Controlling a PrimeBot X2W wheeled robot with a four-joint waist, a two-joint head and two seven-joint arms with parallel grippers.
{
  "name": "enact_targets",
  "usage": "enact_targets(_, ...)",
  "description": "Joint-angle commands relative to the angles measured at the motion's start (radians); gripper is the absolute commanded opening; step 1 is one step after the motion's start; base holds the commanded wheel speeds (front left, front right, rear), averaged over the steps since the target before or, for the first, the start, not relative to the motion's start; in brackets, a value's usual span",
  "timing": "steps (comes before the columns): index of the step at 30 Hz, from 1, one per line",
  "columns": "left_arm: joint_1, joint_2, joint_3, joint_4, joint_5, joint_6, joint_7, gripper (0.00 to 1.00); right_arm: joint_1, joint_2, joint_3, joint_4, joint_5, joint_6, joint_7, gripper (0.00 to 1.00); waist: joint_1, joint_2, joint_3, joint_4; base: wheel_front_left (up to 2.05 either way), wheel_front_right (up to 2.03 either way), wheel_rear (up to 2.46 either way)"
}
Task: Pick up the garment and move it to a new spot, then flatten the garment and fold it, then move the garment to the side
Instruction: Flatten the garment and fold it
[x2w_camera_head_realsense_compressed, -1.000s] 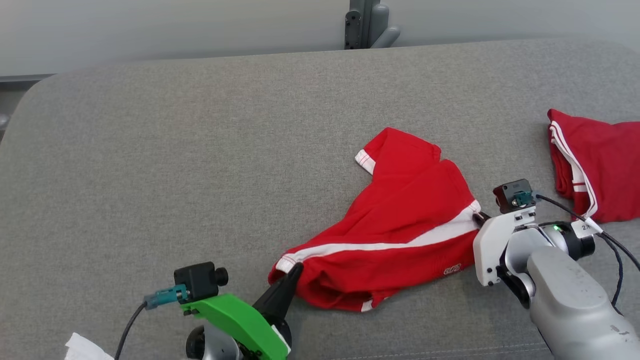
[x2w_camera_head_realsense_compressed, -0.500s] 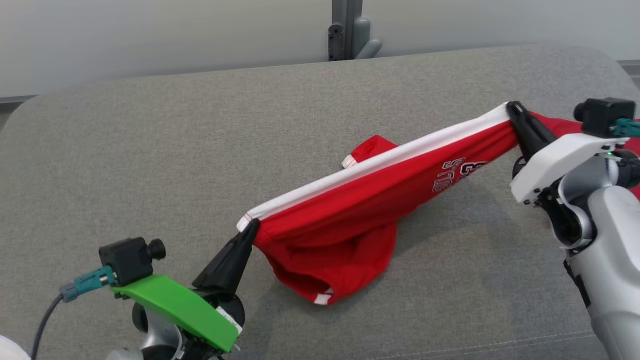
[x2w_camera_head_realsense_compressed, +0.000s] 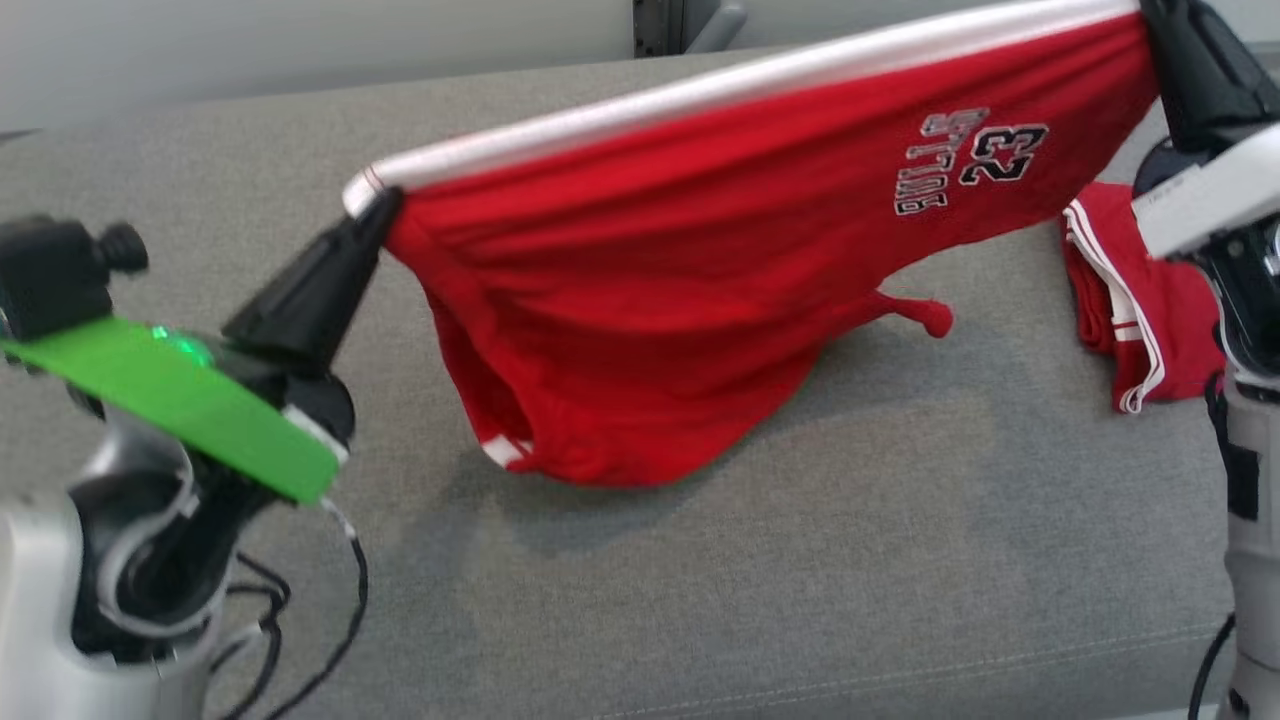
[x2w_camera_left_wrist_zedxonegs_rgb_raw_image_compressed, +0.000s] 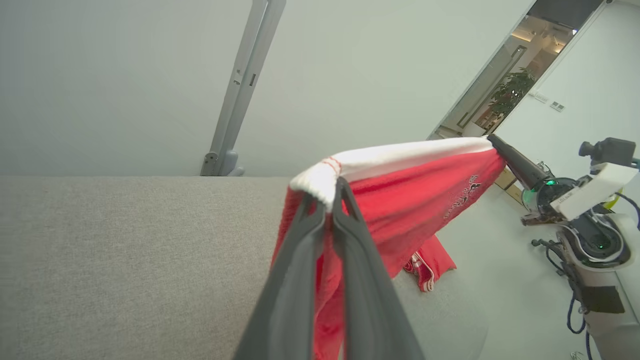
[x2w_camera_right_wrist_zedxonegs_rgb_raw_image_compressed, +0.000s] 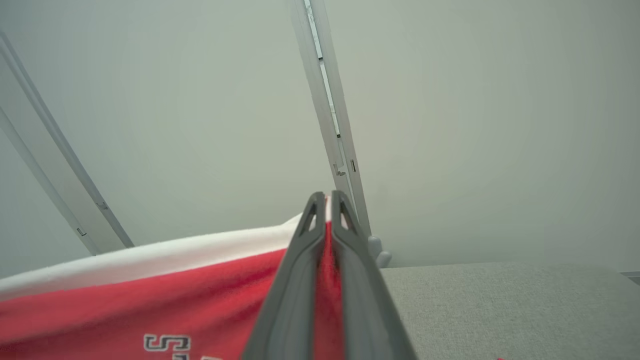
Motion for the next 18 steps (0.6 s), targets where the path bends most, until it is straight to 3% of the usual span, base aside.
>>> enact_targets(1, -0.076, 0.010, 0.010, 0.043, 0.002, -0.005, 0.013, 0.00, -0.055, 0.017, -0.001, 0.021, -0.022, -0.002, 0.007, 0.00, 0.0000, 0.0077, 0.084, -0.002, 0.00, 0.00, 0.00)
enact_targets(6, -0.353, 0.032, 0.003, 0.268, 0.046, -0.043, 0.024, 0.00, -0.273, 0.092, 0.030, 0.155, -0.133, -0.002, -0.010, 0.00, 0.0000, 0.0077, 0.192, 0.000, 0.00, 0.00, 0.00)
enact_targets(10, -0.585, 0.033, -0.014, 0.474, 0.127, -0.076, -0.037, 0.00, -0.480, 0.145, 0.039, 0.320, -0.213, -0.002, -0.087, 0.00, 0.0000, 0.0077, 0.260, -0.004, 0.00, 0.00, 0.00)
enact_targets(14, -0.825, 0.023, -0.007, 0.669, 0.233, -0.102, -0.234, 0.00, -0.692, 0.171, -0.011, 0.494, -0.248, -0.003, -0.255, 0.00, 0.0000, 0.0077, 0.326, -0.009, 0.00, 0.00, 0.00)
enact_targets(18, -1.002, 0.033, -0.030, 0.845, 0.316, -0.121, -0.474, 0.00, -0.850, 0.171, -0.010, 0.678, -0.161, -0.003, -0.473, 0.00, 0.0000, 0.0077, 0.357, -0.016, 0.00, 0.00, 0.00)
